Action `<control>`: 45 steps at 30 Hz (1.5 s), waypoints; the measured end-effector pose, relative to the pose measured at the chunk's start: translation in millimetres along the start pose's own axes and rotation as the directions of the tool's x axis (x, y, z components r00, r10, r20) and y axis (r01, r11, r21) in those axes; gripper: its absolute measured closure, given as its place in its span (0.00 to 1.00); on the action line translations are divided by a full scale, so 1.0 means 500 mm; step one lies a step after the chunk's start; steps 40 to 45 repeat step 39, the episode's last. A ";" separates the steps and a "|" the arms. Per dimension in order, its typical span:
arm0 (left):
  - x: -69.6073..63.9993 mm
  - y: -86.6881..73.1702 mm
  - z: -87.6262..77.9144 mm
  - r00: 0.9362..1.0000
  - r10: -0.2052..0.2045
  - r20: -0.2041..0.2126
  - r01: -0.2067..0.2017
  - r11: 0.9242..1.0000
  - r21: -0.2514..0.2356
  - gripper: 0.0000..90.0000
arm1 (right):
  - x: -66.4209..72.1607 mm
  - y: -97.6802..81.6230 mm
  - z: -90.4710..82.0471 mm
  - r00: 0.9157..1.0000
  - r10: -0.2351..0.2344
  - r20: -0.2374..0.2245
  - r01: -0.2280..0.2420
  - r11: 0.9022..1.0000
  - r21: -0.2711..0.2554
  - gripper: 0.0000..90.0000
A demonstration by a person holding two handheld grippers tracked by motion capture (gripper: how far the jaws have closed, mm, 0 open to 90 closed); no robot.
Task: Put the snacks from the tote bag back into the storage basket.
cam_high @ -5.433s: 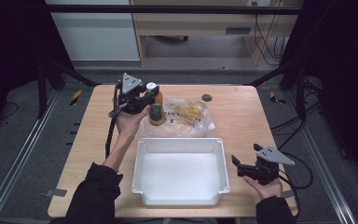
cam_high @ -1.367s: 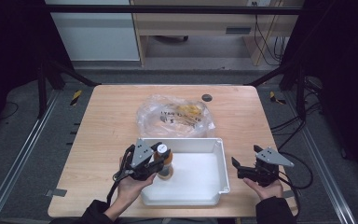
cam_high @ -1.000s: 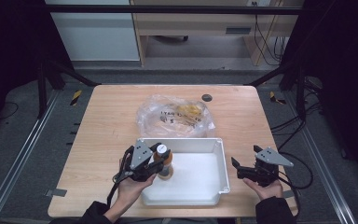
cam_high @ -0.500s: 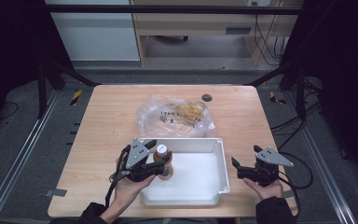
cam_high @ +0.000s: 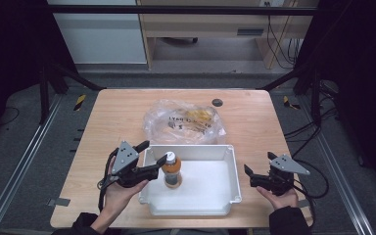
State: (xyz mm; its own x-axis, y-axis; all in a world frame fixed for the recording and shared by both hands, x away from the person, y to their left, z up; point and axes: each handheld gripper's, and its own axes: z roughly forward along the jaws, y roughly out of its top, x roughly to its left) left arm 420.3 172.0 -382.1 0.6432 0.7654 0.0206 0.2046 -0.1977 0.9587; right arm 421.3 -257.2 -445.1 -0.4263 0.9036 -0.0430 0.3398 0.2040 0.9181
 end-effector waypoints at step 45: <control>0.158 -0.163 -0.046 0.991 -0.021 -0.133 0.043 0.986 0.161 0.30 | 0.001 -0.002 0.001 1.000 -0.011 -0.013 0.011 1.000 0.000 0.06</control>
